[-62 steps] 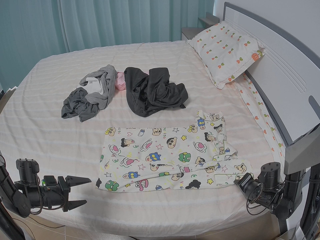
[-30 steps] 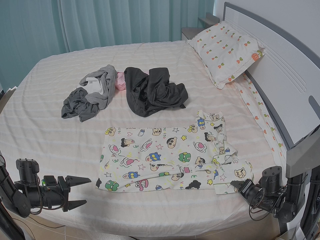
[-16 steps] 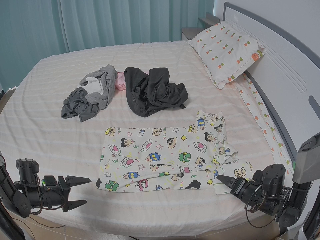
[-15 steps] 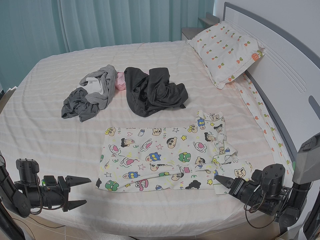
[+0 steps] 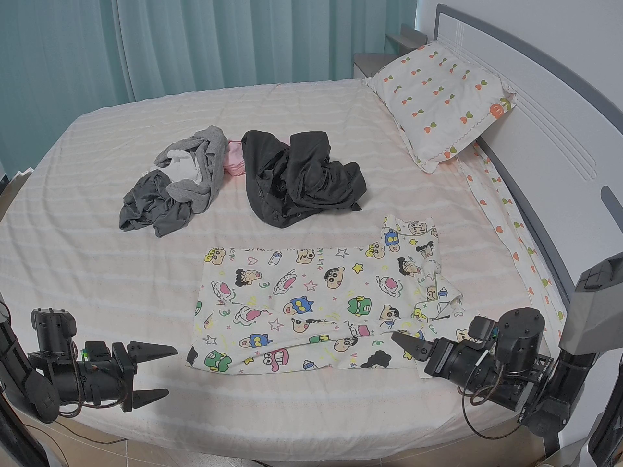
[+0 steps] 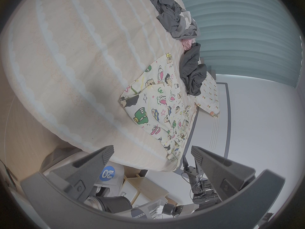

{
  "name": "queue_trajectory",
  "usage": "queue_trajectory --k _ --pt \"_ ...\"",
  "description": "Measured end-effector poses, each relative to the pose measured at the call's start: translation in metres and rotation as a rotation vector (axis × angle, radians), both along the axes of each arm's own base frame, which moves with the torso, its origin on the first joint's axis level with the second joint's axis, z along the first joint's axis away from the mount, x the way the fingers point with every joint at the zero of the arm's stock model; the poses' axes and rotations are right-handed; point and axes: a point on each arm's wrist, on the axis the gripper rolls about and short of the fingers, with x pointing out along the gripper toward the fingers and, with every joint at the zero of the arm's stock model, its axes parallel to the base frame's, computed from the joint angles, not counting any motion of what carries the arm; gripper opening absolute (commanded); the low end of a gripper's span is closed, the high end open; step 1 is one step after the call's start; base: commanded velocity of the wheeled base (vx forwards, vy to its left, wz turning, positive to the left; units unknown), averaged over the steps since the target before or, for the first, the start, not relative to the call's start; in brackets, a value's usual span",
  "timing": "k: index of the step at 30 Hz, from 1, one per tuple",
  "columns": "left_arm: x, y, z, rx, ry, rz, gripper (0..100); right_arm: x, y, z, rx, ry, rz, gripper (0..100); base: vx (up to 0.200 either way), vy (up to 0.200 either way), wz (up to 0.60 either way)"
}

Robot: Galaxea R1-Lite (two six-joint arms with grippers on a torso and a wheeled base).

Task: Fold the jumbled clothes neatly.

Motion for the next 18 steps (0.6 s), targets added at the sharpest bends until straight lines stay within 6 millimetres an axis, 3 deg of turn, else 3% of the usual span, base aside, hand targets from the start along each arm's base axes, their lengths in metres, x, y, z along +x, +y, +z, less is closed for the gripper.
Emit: queue_trajectory --k 9,18 --pt "0.0 0.0 0.0 0.0 -0.001 0.0 100 0.038 0.027 -0.017 -0.051 0.022 0.063 100 0.0 0.0 0.0" --pt "0.0 0.0 0.0 0.0 0.0 0.0 100 0.066 0.034 -0.026 -0.059 0.033 0.05 100 0.0 0.0 0.0"
